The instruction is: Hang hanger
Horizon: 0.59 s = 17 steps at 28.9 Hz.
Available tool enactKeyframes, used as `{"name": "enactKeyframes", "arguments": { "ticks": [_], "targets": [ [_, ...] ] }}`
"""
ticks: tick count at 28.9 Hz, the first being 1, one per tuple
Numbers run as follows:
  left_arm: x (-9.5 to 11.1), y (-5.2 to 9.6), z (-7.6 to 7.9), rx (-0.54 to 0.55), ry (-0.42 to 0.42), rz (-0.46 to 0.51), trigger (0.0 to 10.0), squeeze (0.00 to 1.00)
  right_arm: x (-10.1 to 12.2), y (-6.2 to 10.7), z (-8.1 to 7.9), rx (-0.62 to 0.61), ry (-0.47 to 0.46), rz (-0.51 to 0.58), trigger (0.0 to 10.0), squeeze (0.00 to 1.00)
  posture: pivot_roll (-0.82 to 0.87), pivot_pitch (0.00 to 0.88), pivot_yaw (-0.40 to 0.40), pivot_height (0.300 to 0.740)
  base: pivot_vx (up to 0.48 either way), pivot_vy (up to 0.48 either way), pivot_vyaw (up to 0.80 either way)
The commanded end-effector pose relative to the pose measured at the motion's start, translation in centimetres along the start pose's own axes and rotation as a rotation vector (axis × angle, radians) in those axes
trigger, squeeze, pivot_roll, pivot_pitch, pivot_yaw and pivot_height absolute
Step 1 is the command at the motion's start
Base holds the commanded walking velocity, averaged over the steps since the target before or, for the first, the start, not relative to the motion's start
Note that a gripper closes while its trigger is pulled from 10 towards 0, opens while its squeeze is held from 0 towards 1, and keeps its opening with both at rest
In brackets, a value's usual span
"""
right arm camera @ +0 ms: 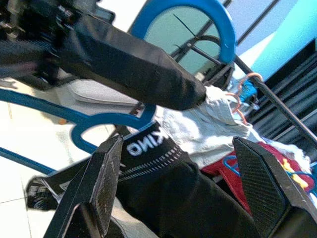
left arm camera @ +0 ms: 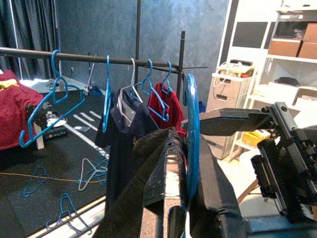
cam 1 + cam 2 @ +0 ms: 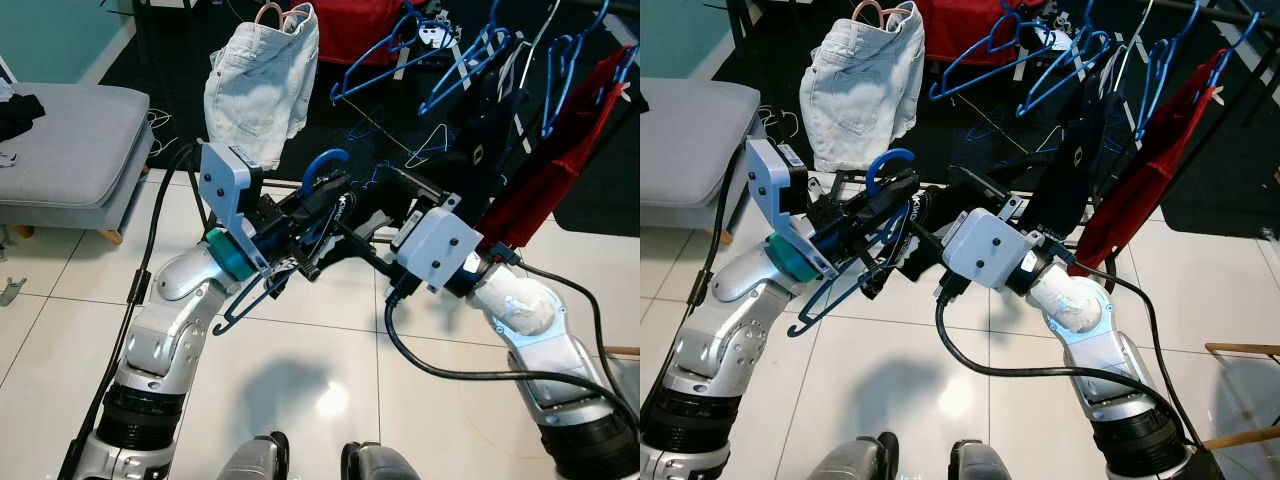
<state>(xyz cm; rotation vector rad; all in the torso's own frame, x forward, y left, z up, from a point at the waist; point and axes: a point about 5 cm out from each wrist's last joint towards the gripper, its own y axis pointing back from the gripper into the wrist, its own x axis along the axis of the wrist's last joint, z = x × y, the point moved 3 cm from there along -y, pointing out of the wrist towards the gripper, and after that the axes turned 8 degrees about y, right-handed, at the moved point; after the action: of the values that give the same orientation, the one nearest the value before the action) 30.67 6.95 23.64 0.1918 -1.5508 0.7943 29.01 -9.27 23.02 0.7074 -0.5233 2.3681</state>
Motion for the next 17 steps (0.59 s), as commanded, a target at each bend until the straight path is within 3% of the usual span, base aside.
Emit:
{"name": "enactKeyframes", "arguments": {
  "ticks": [1,7,17],
  "targets": [
    [0.0,-0.1,0.3,-0.014,0.001,-0.002,10.0,0.0,0.4,-0.1,-0.7,0.032,-0.02,0.018,10.0,0.0,-0.11,0.072,0.042,0.74,0.0,0.0,0.0],
    [0.2,-0.4,0.5,-0.021,0.002,0.007,10.0,0.0,-0.6,-0.3,-1.8,0.061,-0.024,-0.008,10.0,0.0,-0.11,0.07,0.042,0.74,0.0,0.0,0.0],
    [0.6,-0.3,0.9,-0.036,0.006,0.017,10.0,0.0,-1.8,-1.2,-0.9,0.0,0.069,-0.039,10.0,0.0,-0.1,0.074,0.041,0.74,0.0,0.0,0.0]
  ]
}}
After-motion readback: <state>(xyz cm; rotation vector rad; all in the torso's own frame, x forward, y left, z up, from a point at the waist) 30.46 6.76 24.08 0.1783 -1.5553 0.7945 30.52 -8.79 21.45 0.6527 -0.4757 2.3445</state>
